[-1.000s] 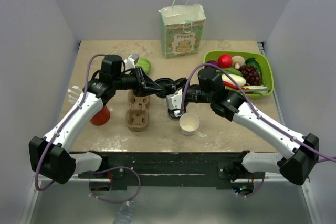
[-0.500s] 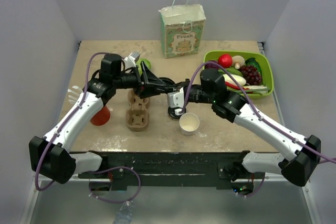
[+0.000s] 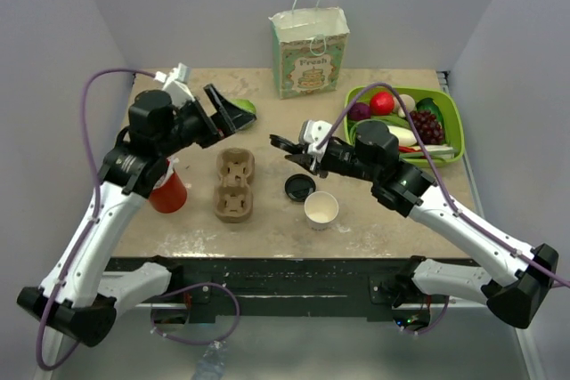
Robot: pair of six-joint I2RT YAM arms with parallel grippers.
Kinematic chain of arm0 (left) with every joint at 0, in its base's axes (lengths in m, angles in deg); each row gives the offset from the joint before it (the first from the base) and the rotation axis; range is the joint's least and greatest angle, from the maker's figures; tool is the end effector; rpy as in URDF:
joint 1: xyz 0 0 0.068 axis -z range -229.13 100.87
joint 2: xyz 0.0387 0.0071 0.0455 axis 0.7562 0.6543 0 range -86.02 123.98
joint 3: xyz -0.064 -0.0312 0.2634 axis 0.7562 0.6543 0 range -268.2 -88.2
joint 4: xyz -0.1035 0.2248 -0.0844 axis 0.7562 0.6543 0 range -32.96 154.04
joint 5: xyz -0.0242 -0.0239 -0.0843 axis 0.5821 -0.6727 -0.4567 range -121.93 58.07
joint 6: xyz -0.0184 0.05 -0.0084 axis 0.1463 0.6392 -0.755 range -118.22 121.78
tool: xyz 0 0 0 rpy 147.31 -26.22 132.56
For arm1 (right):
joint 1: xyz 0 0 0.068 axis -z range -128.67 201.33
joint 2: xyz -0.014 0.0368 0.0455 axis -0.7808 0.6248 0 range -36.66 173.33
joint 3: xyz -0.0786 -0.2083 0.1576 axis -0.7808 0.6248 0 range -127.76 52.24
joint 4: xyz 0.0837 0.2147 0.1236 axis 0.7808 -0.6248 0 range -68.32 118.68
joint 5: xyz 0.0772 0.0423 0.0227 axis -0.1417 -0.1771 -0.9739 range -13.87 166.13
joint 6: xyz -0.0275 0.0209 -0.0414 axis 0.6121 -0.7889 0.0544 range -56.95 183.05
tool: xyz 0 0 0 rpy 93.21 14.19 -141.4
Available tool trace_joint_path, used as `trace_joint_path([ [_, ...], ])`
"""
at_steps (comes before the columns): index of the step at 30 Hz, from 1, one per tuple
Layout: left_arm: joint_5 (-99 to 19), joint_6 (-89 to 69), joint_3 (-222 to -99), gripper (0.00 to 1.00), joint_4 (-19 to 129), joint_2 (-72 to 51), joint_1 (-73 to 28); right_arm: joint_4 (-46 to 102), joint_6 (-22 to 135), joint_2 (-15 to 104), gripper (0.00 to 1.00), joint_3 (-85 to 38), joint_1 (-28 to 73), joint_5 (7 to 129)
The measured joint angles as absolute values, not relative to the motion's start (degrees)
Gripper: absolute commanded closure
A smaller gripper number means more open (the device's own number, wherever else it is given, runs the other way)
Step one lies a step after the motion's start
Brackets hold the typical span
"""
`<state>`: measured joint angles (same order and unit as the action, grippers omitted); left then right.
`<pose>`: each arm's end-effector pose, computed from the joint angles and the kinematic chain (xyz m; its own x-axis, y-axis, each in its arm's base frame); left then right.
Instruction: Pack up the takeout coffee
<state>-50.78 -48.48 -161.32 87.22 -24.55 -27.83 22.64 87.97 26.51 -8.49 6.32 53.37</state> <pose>0.2043 -0.0921 0.4195 -0.6731 -0.5187 -0.5271 0.1745 0.5812 -0.7948 0.1697 0.1893 0.3828 0.2941 -0.2554 -0.9210 -0.8808 0.3017 -0.3650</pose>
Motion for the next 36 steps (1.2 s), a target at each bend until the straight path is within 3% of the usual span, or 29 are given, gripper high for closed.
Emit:
trace_joint_path([
  [5, -41.1, -44.7, -158.85, 0.0, 83.28, -32.52, -27.87, 17.77, 64.7, 26.49, 0.78, -8.95, 6.91, 60.19],
  [12, -49.84, -40.43, -154.07, 0.0, 74.98, -25.68, -27.85, 8.39, 45.16, 24.5, 0.79, -8.77, 13.97, 58.68],
  [21, -60.92, -39.38, -144.8, 0.0, 68.03, -16.35, -19.28, 0.87, 35.93, 19.91, 0.77, -4.45, 20.48, 55.18],
  [36, -61.32, -42.12, -134.22, 0.0, 60.49, -15.52, -10.63, 3.14, 30.29, 18.71, 0.73, 9.5, 23.63, 46.02],
])
